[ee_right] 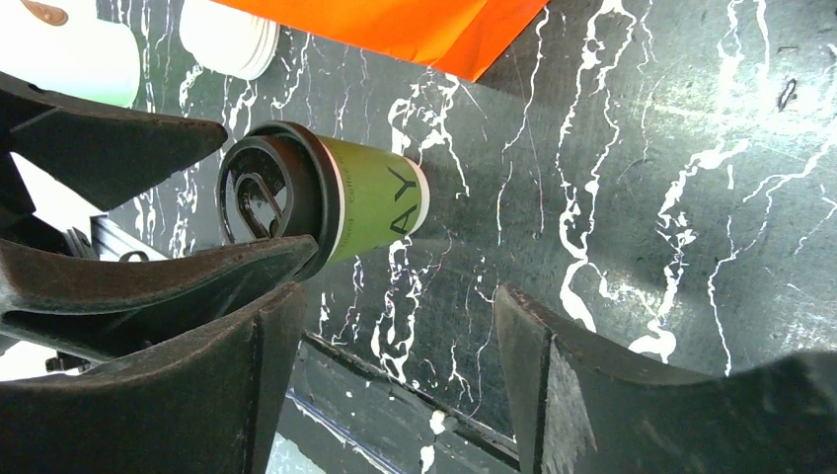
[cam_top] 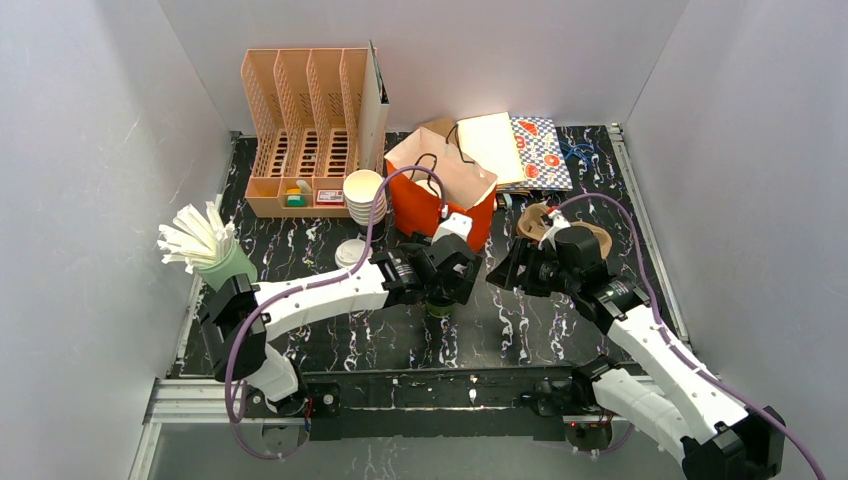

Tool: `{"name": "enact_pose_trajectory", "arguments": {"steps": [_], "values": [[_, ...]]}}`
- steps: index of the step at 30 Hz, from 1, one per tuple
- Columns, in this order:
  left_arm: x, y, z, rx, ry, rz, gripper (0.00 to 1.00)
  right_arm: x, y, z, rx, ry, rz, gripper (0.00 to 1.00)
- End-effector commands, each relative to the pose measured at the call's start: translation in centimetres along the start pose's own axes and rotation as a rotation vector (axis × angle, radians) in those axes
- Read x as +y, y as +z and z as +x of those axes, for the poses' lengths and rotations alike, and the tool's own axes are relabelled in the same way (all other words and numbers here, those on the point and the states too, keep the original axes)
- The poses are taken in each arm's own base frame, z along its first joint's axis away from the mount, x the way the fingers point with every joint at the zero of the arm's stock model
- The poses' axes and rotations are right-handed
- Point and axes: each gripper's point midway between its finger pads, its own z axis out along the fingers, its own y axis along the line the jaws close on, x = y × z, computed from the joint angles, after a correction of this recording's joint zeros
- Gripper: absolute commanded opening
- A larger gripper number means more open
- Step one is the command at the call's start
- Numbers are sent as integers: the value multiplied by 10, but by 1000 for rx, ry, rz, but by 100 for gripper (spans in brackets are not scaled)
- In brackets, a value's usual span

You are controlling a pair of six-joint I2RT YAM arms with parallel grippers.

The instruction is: Pack the takeout coffee

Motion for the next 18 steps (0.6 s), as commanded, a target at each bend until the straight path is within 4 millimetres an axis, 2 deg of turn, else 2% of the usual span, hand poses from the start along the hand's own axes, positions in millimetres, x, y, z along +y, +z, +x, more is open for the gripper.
{"name": "enact_pose_trajectory", "arguments": {"steps": [1,6,9,11,12,15,18], "values": [[1,-23,-23,-78,-64,25,98,6,1,4,17,-38,-54,82],[7,-56,-45,-139,-87,68,98,17,-6,-1,5,-106,-104,97],[20,-79,-53,-179,-117,87,98,20,-10,-4,21,-157,-101,98],[34,-87,-52,-187,-163,113,98,23,-11,-5,33,-181,-106,98],[47,-86,-50,-177,-207,127,96,26,-12,-5,36,-191,-115,98],[82,-77,-39,-151,-356,189,76,35,-11,-7,36,-219,-120,98],[96,-71,-24,-127,-414,208,70,52,-5,-2,42,-274,-100,98]]}}
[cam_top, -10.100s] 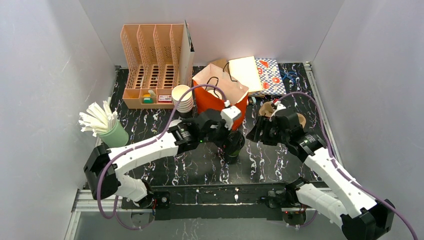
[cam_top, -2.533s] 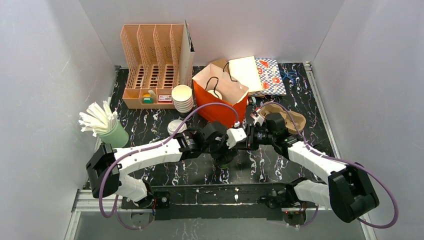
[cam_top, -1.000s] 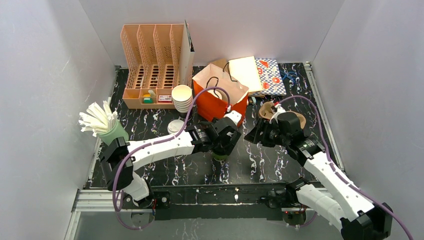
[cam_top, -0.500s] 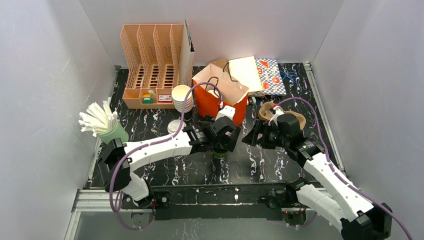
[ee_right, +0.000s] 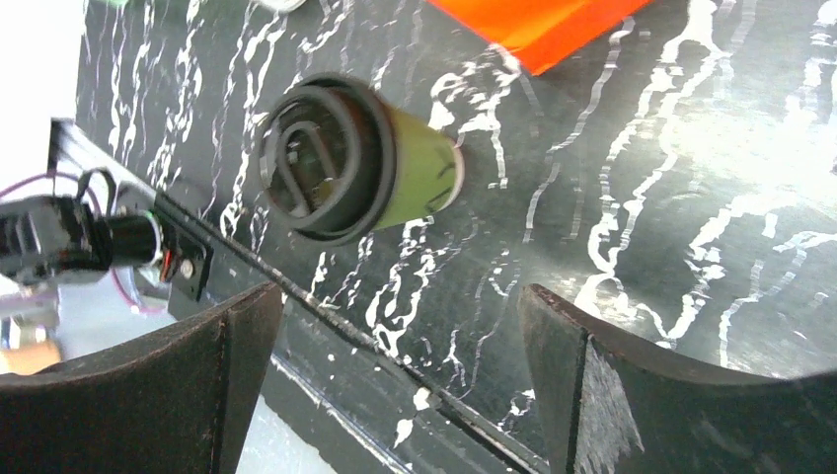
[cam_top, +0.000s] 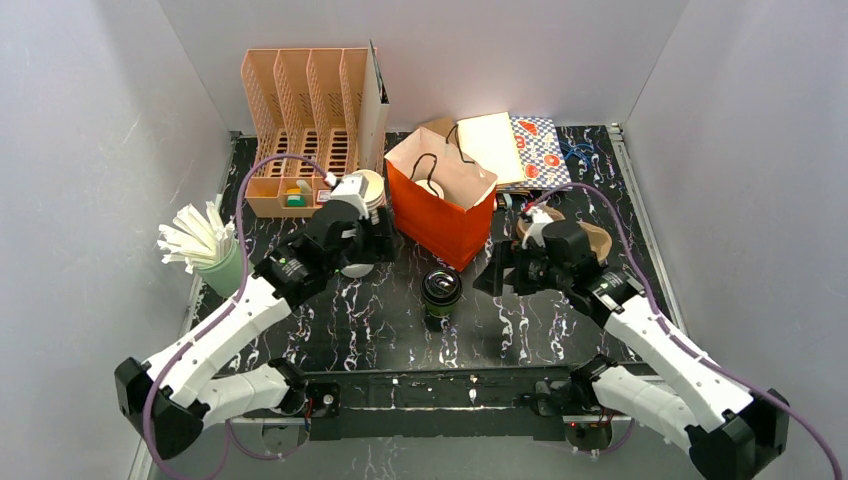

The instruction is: Pack the takeout coffee

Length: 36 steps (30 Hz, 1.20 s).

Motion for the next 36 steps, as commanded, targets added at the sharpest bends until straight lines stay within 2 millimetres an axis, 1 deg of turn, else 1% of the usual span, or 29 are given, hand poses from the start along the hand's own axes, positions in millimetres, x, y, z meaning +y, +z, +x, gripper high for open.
{"name": "enact_pose_trajectory", "arguments": {"steps": [1,2,4,7,10,13,17,20,23,28,36], "values": [[15,6,38,127,-92,76,67,35,5,-12,-26,-126,6,98],[15,8,43,137,-105,93,65,43,8,-10,-23,-154,19,98],[10,10,53,150,-144,147,62,51,19,-7,-18,-206,87,98],[4,14,61,136,-215,227,62,63,31,-2,-10,-273,161,98],[0,15,70,127,-259,282,63,68,41,0,-11,-317,237,98],[-1,18,75,109,-290,304,63,69,50,-2,-12,-337,302,98],[-1,23,79,90,-315,322,59,75,61,-5,-10,-348,328,98],[-3,27,82,92,-334,340,57,74,68,-5,-11,-357,340,93],[-3,32,87,106,-343,343,56,75,72,-5,-10,-359,338,90],[-2,38,92,120,-347,342,54,76,78,-2,5,-362,338,89],[3,44,102,143,-350,322,47,80,88,1,18,-367,322,86]]}}
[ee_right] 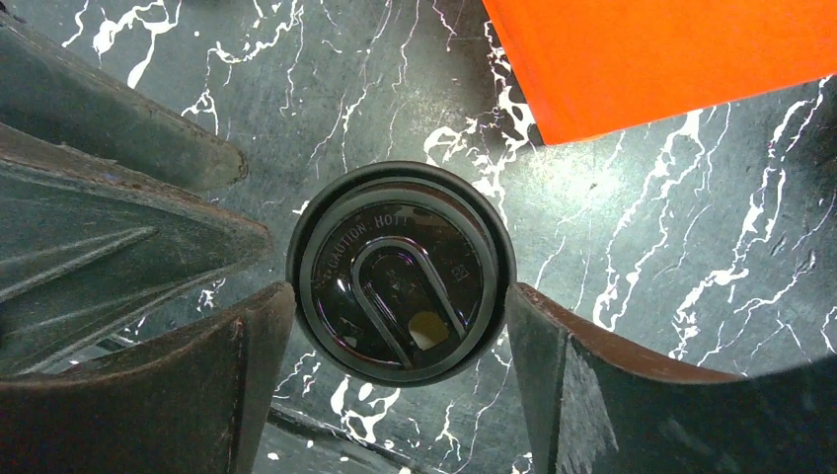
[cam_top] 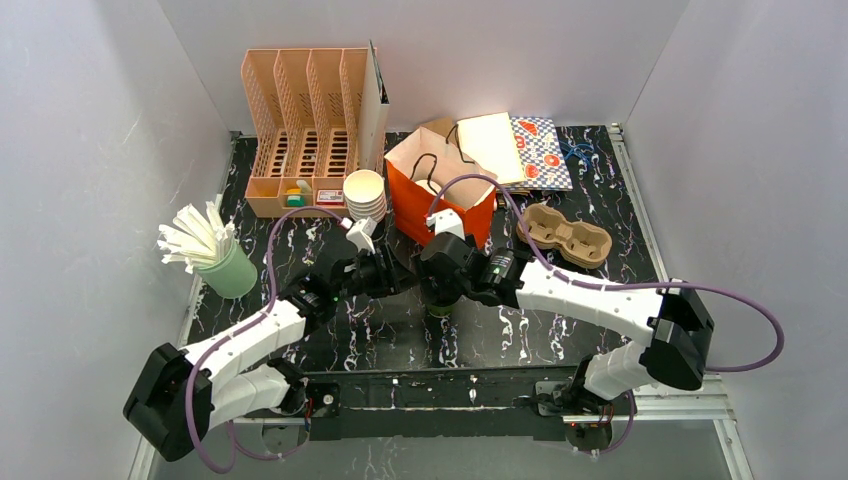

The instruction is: Pack the takeout coffee

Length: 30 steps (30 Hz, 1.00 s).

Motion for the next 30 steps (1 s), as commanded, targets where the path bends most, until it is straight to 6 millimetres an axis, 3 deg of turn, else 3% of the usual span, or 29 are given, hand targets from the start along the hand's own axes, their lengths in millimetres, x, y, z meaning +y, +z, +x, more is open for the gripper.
{"name": "enact_pose_trajectory", "arguments": {"steps": [1,18,30], "values": [[4,1,3,3,-4,1,46,12,-1,-19,-45,18,-23,85],[13,12,21,71,-27,13,43,8,7,-4,-3,15,-16,76],[39,18,41,129,-57,-65,30,11,14,16,97,-2,-36,71]]}}
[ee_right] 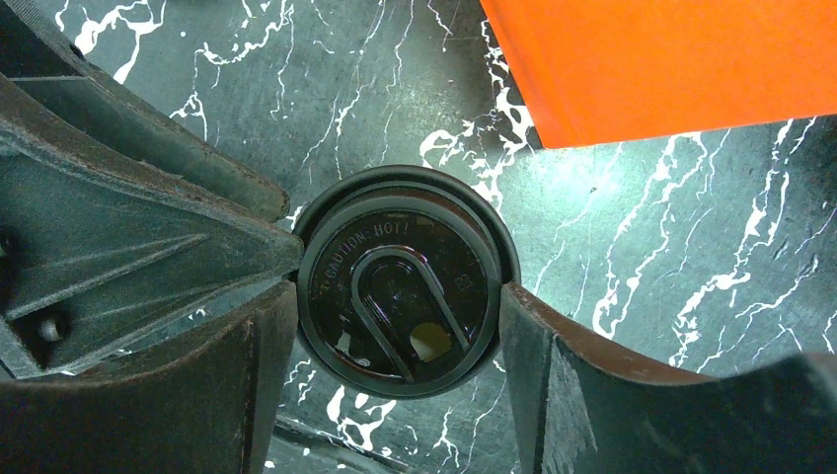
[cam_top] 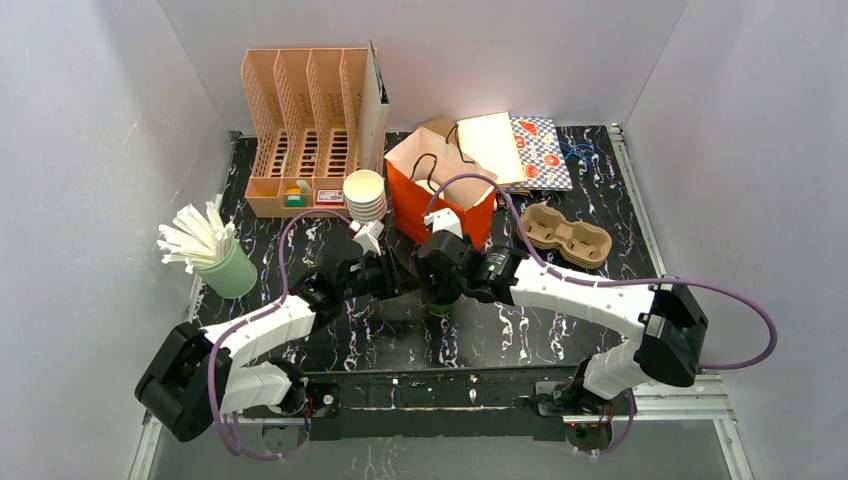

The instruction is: Pack the takeout coffee

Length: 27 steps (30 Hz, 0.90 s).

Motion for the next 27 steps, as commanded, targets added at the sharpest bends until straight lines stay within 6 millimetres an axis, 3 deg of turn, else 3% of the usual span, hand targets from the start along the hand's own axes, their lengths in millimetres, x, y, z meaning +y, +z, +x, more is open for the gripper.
{"name": "enact_pose_trajectory", "arguments": {"steps": [1,14,19,22,27], "values": [[34,1,27,77,-31,-105,30,10,6,18,94,1,-45,71],[77,-4,70,171,-122,-214,25,8,13,32,178,-1,-56,67],[83,-7,75,170,-135,-230,24,8,14,31,189,-17,-50,66],[75,-9,66,157,-111,-217,24,8,13,27,183,-23,-49,67],[45,-14,32,98,-32,-190,27,9,6,13,149,-30,-45,77]]}}
